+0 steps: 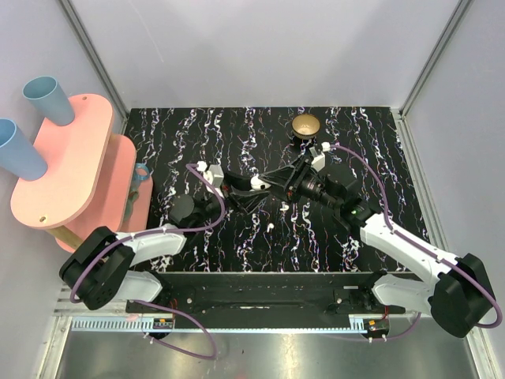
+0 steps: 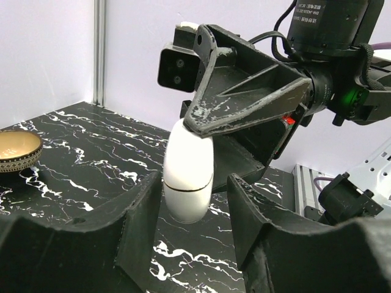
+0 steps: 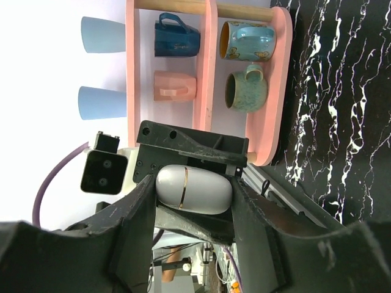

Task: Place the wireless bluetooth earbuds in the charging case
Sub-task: Pass from the left arm to the right, then pass from the right arm to the left

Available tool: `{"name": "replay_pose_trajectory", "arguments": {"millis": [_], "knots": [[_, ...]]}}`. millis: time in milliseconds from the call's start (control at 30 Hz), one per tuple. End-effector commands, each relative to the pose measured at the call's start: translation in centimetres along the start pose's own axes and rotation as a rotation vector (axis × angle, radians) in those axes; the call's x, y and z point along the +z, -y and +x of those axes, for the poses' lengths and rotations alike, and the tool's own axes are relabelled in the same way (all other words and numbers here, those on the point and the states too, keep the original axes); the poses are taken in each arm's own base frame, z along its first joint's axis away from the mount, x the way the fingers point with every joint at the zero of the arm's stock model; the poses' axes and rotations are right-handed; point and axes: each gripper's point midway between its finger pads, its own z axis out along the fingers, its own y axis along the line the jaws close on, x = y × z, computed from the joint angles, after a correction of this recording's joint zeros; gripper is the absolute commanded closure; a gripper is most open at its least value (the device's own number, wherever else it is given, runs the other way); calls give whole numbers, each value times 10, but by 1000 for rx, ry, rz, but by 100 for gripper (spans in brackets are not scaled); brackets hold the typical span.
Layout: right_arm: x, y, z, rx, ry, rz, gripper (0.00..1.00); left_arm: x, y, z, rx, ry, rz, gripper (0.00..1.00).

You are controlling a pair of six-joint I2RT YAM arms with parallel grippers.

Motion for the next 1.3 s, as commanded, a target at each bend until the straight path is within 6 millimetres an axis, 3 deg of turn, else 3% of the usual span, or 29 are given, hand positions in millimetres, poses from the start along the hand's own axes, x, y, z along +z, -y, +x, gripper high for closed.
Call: {"name": "replay_pose_trajectory", "arguments": {"millis": [0, 433, 733, 1100, 1267], "knots": [[-6, -31, -3, 8, 25, -122, 65, 1, 39, -92, 217, 366, 107, 49], [-8, -26, 0, 36, 19, -121, 65, 0, 40, -105, 212, 428, 42, 50], [-8, -25, 1, 48, 11, -132, 65, 1, 42, -105, 210, 427, 57, 64], [-9, -32, 1, 59, 7, -160, 65, 8, 44, -98, 195, 401, 92, 55], [-8, -31, 2, 62, -1, -159, 65, 6, 43, -99, 196, 405, 84, 57]]}}
